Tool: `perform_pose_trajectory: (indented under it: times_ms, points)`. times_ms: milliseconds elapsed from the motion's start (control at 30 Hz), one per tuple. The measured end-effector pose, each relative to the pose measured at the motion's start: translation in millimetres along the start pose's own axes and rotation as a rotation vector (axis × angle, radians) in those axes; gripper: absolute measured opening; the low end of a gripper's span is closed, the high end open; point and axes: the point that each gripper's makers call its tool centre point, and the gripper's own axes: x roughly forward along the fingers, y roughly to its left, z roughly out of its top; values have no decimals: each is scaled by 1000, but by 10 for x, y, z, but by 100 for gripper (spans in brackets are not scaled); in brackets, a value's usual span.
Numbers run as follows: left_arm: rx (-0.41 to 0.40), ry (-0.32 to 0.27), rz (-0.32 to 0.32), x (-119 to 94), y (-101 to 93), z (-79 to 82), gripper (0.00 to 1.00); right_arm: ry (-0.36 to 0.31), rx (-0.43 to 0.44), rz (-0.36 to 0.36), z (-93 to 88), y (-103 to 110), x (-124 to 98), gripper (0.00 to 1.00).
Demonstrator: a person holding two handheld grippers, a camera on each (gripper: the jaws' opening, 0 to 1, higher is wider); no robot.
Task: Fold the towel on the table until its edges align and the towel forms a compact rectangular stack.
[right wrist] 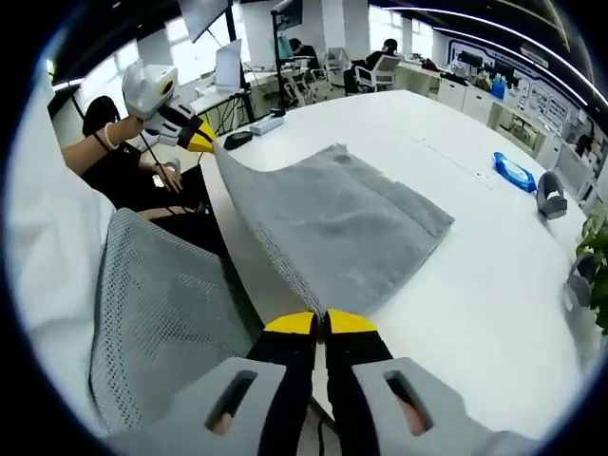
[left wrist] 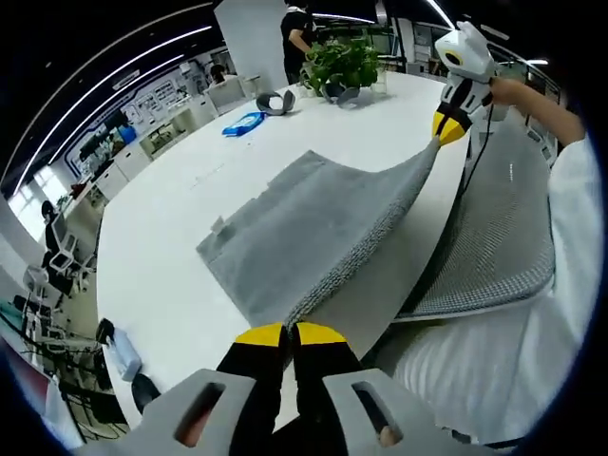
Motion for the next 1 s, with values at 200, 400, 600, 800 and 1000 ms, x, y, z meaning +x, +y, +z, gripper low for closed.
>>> perform_pose_trajectory:
  times_ms: [200, 400, 600, 800, 1000]
  points:
    - [11, -1, 10, -37, 61, 25, 3, -2, -41, -19, 124, -17, -28, 0]
    - [7, -24, 33, -84, 188, 133, 3, -44, -83, -65, 346, -145, -89, 0]
    - [17, -31, 55, -48, 352, 272, 3, -78, -123, -123, 516, -307, -84, 0]
    - [31, -49, 90, 82, 560, 444, 3, -101, -105, -167, 635, -489, -42, 0]
    - [72, -51, 117, 202, 715, 606, 3, -113, -108, -210, 739, -678, -5, 0]
